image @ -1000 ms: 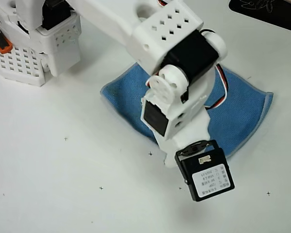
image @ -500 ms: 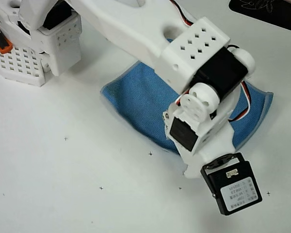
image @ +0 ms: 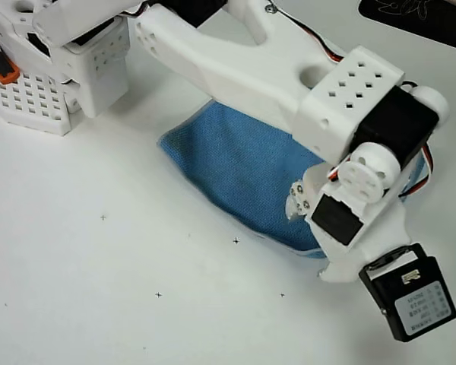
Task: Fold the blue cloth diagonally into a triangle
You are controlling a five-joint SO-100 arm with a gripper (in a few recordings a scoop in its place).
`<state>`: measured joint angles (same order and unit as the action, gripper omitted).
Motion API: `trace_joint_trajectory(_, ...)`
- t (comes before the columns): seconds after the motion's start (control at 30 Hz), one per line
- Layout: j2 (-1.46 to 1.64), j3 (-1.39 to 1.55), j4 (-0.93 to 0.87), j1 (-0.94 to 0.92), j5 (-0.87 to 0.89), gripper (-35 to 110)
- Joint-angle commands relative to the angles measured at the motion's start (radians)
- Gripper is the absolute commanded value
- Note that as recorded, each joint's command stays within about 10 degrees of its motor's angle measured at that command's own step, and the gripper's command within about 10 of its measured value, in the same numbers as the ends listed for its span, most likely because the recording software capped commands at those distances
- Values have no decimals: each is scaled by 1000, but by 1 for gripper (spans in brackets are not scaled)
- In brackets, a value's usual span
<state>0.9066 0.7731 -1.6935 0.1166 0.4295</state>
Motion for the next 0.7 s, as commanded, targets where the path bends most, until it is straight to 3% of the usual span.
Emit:
trace_joint_trajectory(0.0,48,-72,-26,9,-5,23)
trace_joint_trajectory(0.2,35,-75,-26,17,-2,13)
trace_joint_trajectory(0.67,34,-38,-23,32,11,11)
